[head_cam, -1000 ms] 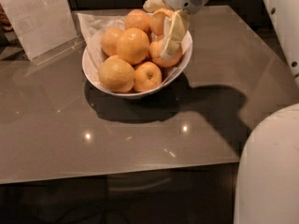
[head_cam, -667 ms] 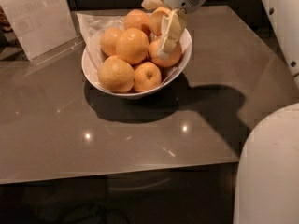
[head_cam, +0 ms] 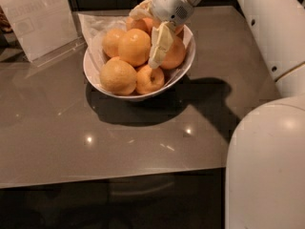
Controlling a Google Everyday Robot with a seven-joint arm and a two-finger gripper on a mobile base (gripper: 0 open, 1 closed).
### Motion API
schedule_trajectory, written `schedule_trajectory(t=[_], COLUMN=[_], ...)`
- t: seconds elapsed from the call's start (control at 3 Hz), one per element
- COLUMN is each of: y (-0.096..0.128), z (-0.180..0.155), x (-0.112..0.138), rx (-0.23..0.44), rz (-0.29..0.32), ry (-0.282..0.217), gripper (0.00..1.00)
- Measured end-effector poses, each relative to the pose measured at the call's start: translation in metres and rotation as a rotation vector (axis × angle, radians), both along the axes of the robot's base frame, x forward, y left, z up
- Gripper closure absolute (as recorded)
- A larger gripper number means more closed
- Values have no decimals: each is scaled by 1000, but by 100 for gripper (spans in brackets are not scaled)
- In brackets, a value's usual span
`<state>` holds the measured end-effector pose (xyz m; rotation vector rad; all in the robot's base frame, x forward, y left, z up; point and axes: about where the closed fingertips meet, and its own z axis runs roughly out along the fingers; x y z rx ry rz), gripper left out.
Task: Pick orange from white bowl
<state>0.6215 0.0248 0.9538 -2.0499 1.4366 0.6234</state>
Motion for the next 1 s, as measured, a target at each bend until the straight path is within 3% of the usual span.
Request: schedule_trajectory(t=[1.0], y=[18], z=[-20], x=[-4], rx=[38], rz=[72], ry=[38], gripper=[0])
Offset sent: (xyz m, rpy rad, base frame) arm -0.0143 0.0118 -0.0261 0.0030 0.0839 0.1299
